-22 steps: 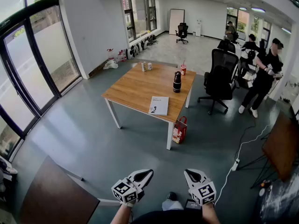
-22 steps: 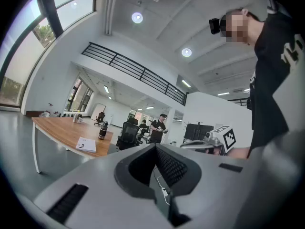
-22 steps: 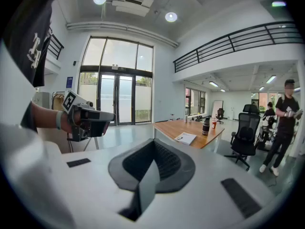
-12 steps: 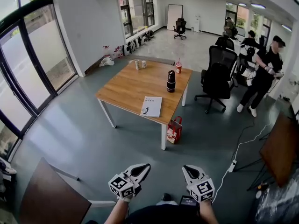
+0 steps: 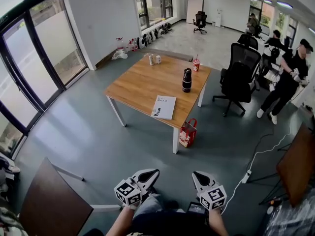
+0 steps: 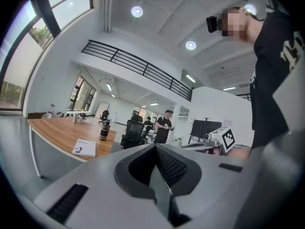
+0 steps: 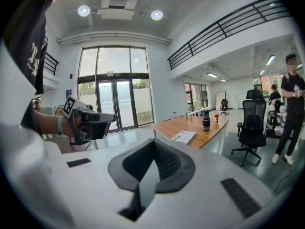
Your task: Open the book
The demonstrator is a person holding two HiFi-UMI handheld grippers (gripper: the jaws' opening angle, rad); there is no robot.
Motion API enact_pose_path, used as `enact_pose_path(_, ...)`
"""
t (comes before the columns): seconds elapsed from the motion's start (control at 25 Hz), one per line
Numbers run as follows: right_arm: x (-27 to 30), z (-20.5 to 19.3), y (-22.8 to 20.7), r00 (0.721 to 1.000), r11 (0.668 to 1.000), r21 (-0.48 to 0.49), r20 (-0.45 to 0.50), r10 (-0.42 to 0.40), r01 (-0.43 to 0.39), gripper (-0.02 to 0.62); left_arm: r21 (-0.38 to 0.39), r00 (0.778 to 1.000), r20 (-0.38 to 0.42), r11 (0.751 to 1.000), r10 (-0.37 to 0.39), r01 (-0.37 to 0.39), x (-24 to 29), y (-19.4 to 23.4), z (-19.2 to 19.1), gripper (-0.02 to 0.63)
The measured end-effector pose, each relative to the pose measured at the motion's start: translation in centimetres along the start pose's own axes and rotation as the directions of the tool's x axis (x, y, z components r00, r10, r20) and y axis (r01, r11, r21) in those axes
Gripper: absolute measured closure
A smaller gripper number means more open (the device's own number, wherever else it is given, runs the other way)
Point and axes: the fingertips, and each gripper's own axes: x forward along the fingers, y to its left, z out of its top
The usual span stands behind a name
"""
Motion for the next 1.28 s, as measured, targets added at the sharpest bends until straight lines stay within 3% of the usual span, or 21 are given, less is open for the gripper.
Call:
enact_pose_path(0.24,3.4,1.4,-2.8,1.0,0.999,-0.046,0.003,0.004,-0.004,0.606,-0.021,1.0,0.024,1.0,0.018,-0.017,2.8,4.7,0.5,0.6)
enact_pose_path(0.64,11.2,4.2,-7.4,0.999,0.998,-0.047,-0.027,-0.041,0.04,0.606,-0.042,0.999,0.042,0.999,-0.023,0.025,7.1,13.1,3.5,0.6)
enact_pose_path(1.28,23.7,11.2,-10.6,0.993,0.991,-0.08,-0.032,-0.114,0.111,0.606,-0.064,0.998,0.051,0.997,-0.034,0.037,8.4,27.4,9.1,0.6)
